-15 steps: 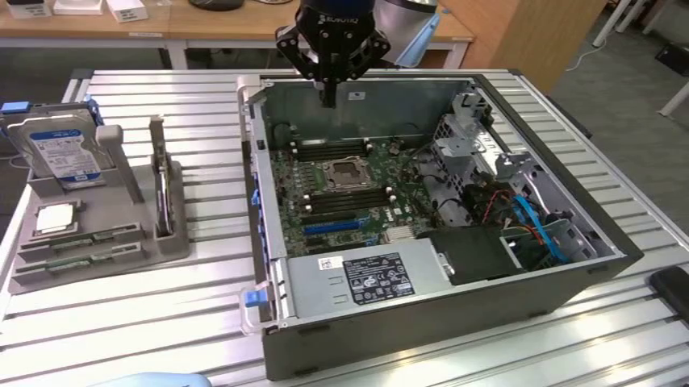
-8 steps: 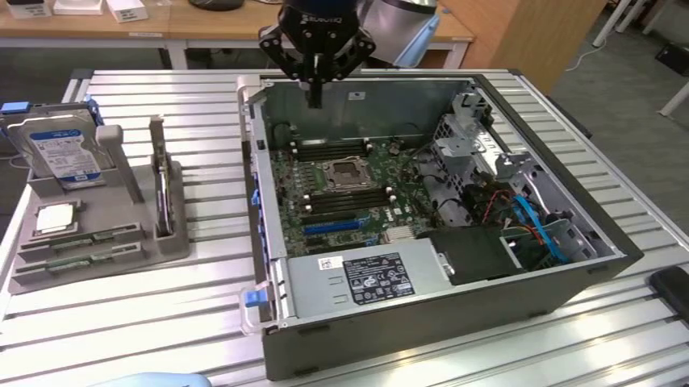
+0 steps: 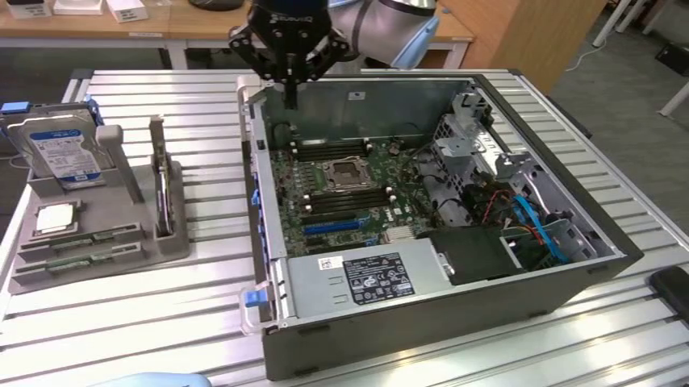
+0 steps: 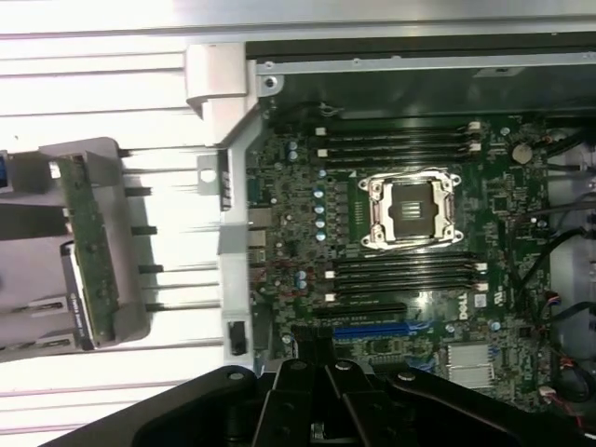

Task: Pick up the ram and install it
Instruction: 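Reach for the ram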

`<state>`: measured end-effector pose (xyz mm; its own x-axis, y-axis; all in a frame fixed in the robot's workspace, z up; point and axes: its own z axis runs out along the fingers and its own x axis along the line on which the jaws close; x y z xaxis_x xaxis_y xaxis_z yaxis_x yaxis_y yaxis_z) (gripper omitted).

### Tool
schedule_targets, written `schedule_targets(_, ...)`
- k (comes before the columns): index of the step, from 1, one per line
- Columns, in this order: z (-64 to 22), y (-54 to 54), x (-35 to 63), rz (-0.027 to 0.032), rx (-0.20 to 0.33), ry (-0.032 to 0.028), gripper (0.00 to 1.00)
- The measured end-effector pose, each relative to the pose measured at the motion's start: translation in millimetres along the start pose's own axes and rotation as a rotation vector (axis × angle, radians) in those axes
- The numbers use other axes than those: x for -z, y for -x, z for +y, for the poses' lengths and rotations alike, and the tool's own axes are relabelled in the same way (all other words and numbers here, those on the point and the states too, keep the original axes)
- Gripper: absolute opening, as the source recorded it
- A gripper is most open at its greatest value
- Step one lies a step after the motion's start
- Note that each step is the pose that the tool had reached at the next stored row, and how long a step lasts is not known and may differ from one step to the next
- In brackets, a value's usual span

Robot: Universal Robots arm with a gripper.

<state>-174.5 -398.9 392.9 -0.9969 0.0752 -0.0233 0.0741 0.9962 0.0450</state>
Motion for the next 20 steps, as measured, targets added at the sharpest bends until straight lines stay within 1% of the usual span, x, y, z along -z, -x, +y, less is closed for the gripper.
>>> schedule_targets(20,-6.8,-90.7,1.2,-0.0001,0.000,0.0001,0.10)
